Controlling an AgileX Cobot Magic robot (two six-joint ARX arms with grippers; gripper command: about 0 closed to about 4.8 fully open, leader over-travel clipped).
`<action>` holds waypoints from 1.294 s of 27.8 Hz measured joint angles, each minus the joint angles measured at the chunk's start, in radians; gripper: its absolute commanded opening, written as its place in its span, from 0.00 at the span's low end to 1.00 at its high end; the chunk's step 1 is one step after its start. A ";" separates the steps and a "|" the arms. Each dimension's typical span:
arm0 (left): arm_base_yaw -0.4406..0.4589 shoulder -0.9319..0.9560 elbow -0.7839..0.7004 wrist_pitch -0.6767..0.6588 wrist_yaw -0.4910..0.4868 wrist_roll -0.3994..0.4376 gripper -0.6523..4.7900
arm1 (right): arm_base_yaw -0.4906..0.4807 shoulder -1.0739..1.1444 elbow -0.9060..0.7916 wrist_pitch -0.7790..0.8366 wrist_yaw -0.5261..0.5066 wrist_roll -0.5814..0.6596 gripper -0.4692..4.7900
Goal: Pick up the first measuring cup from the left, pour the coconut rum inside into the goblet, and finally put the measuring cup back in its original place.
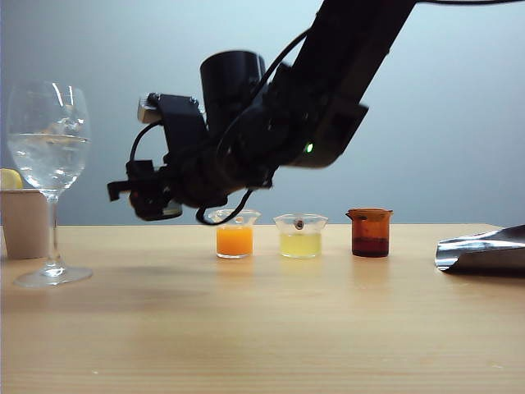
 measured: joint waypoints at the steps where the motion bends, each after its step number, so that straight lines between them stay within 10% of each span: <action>1: 0.000 0.000 0.000 0.001 0.000 0.000 0.11 | 0.002 0.008 0.001 0.005 -0.001 0.005 0.09; 36: 0.000 0.012 0.000 0.018 0.000 0.000 0.11 | 0.013 0.164 0.158 0.025 0.048 0.039 0.09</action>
